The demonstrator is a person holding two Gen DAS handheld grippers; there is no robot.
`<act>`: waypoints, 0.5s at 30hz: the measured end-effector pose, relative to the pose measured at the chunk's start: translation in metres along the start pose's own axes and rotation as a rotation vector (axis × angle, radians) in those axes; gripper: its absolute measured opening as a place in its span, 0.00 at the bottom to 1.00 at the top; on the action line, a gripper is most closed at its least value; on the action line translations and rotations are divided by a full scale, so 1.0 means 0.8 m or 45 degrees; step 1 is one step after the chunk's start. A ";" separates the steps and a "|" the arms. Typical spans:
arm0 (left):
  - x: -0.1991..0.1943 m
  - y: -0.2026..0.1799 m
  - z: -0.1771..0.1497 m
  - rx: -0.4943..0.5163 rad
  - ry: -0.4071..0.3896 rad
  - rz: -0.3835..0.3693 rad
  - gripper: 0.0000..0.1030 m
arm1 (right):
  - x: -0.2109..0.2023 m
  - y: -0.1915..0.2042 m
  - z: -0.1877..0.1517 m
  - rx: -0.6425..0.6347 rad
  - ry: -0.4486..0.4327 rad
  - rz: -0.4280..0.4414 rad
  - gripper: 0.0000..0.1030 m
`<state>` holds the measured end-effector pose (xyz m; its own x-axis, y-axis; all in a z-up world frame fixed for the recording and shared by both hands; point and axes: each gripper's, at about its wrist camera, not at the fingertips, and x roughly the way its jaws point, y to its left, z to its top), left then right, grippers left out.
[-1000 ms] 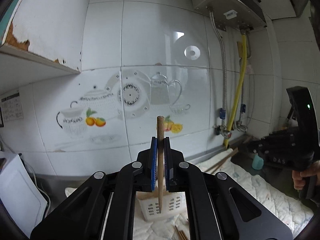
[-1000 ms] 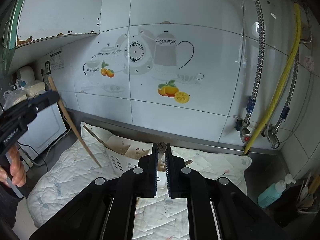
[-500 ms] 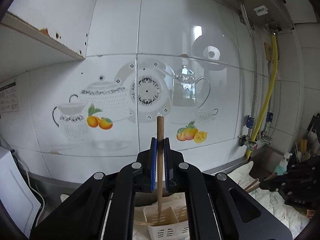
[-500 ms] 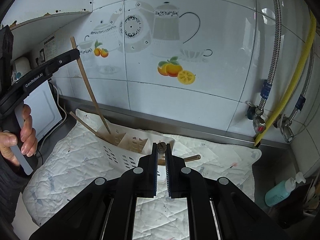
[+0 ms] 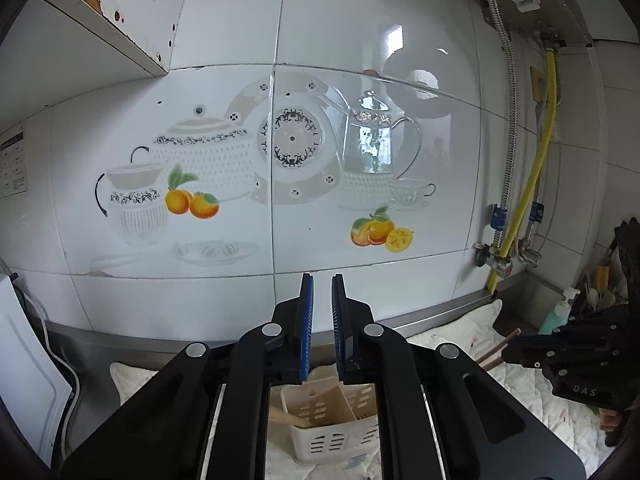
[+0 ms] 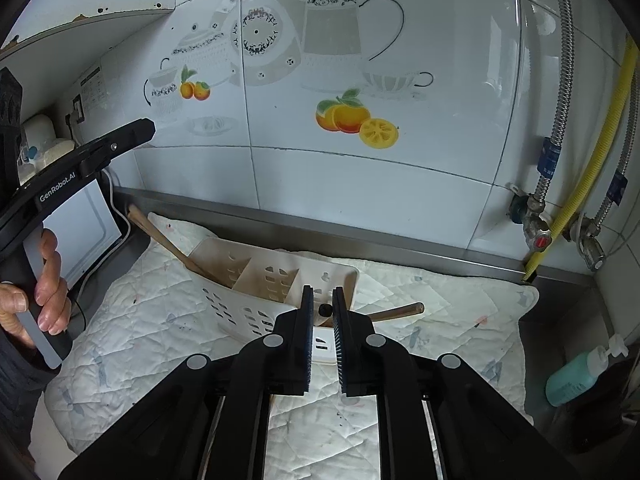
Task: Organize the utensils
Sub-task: 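Open both tools to drop the chopsticks into the white holder, then move both tools back down toward the remaining chopsticks on the mat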
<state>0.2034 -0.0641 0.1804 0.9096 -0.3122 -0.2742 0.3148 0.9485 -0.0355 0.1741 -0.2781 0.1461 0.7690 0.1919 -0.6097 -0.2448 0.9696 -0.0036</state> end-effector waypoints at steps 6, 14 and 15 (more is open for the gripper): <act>-0.034 0.000 -0.001 -0.003 -0.011 -0.003 0.25 | -0.034 0.002 -0.008 0.007 -0.070 -0.032 0.23; -0.096 -0.006 -0.052 0.012 0.047 0.007 0.51 | -0.068 0.030 -0.091 0.035 -0.073 0.016 0.26; -0.101 -0.005 -0.061 0.006 0.062 0.009 0.54 | -0.068 0.034 -0.107 0.047 -0.053 0.035 0.26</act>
<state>0.1150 -0.0403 0.1557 0.8975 -0.3021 -0.3212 0.3095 0.9504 -0.0289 0.0754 -0.2750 0.1114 0.7864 0.2238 -0.5757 -0.2445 0.9687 0.0426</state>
